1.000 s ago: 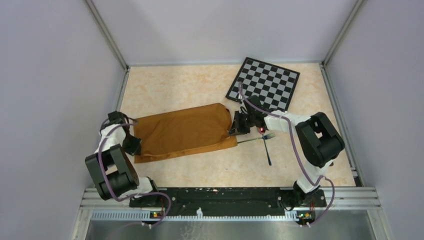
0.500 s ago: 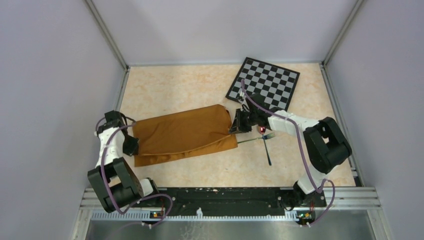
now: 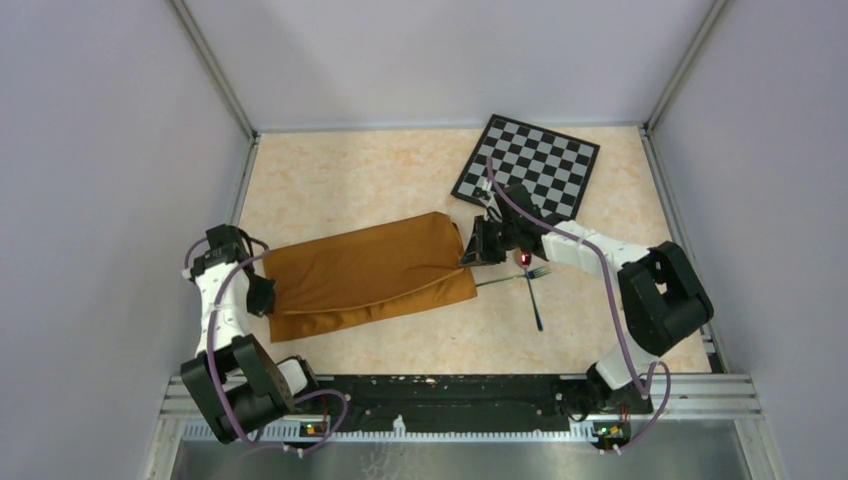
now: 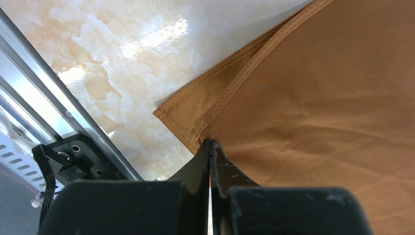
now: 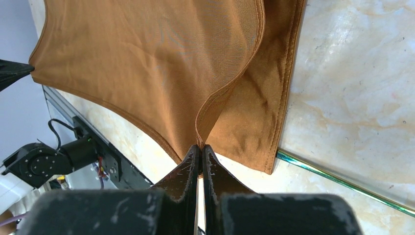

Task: Fold the napkin into a case and place the utensils inside
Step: Fold and flatten the napkin at the center of the board, then flatten out the rectangle-folded napkin at the center of the board.

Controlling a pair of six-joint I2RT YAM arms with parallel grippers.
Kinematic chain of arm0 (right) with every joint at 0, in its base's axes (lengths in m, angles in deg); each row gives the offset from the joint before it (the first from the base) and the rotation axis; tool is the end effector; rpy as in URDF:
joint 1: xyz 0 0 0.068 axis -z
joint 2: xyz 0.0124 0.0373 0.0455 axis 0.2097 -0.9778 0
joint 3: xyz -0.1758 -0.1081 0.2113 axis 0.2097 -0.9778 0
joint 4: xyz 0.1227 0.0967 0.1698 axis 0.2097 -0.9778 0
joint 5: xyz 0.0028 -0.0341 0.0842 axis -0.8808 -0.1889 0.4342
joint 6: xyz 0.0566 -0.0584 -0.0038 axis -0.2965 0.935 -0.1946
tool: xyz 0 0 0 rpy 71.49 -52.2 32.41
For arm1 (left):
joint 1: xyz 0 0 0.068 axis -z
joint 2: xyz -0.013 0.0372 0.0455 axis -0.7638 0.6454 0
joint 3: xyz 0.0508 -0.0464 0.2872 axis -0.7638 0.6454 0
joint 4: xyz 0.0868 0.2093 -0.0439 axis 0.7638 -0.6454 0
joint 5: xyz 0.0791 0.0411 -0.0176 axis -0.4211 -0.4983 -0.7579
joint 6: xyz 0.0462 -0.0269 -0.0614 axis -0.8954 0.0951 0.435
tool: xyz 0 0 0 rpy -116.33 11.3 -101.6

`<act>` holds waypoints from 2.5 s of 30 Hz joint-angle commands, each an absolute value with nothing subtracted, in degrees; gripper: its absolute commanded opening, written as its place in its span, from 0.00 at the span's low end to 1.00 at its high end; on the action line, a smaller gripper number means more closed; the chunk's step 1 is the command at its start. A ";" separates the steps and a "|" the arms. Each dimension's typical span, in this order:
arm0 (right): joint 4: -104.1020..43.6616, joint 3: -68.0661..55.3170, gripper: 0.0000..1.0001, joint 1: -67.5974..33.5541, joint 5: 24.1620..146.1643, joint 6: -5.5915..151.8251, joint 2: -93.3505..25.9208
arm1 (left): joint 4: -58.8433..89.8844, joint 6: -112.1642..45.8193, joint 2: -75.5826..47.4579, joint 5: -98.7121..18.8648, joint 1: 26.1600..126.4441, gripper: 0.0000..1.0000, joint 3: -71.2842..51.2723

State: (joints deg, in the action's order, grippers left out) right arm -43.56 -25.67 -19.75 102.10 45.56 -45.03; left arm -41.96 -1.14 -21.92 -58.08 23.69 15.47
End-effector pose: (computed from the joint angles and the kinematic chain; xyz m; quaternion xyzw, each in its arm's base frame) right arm 0.2626 0.1977 0.2184 -0.0526 0.9195 0.3501 0.1707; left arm 0.1418 0.0831 0.2201 -0.5738 0.8057 0.0664 0.1311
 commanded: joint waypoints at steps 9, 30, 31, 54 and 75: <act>-45.32 -23.88 0.00 -20.28 103.62 46.01 -40.07 | -46.06 0.16 -27.70 -59.11 23.20 0.01 14.48; -55.27 -21.81 0.56 -22.44 98.47 52.08 -39.63 | -41.93 -5.43 -31.14 -53.15 22.94 0.77 10.43; -55.58 -21.16 0.60 -22.74 98.21 52.98 -39.16 | -38.64 -9.85 -31.22 -48.41 22.98 0.79 10.62; -34.64 0.87 0.73 -25.97 93.77 54.00 -70.50 | -10.86 -9.96 2.13 -28.05 23.39 0.89 9.53; -49.61 13.74 0.73 -23.83 97.20 55.17 -66.95 | -12.33 -23.21 -0.85 -28.14 39.61 0.99 -1.64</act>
State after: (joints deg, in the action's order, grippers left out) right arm -47.10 20.90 -26.85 93.58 56.36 -79.83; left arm -14.61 -18.78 7.87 -34.56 29.25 -4.31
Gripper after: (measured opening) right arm 0.738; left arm 0.986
